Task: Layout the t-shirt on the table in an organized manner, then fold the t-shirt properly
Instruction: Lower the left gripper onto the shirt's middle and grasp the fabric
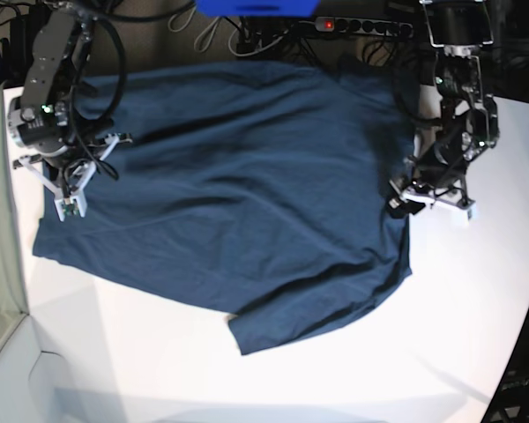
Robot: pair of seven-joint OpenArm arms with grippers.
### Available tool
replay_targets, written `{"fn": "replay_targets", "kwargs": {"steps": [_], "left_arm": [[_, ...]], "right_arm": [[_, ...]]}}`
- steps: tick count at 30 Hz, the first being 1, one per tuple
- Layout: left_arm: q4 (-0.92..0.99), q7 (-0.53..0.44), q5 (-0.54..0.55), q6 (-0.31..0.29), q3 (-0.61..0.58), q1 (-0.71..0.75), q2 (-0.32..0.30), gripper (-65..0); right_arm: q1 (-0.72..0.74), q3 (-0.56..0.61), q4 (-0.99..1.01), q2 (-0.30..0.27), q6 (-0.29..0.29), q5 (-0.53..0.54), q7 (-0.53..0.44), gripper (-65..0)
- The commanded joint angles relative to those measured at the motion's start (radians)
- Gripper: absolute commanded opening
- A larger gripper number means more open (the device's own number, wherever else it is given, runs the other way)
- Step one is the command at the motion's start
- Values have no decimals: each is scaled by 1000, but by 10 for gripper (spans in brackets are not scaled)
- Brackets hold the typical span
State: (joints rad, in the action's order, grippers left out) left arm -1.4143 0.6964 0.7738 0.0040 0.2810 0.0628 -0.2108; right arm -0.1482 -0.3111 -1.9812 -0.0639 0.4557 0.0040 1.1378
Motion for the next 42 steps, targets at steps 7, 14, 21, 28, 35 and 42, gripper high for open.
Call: {"fn": "replay_targets", "kwargs": {"steps": [7, 14, 21, 28, 35, 42], "left_arm": [[99, -24, 6, -9, -15, -65, -11, -516], [-24, -24, -24, 1, 4, -67, -51, -650], [-211, -24, -425, 3, -58, -70, -37, -649], [-217, -24, -1071, 3, -366, -64, 46, -649], [-115, -24, -1542, 3, -627, -27, 135, -650], [-144, -14, -1661, 3, -647, -13, 182, -628]], "right_arm": [[8, -1, -16, -7, -4, 1, -17, -650], [15, -1, -16, -9, -4, 1, -17, -650], [17, 3, -13, -9, -4, 0, -17, -650], [17, 5, -13, -3, -4, 0, -18, -650], [14, 5, -13, -3, -4, 0, -18, -650], [8, 5, -13, -1, -4, 1, -17, -650]]}}
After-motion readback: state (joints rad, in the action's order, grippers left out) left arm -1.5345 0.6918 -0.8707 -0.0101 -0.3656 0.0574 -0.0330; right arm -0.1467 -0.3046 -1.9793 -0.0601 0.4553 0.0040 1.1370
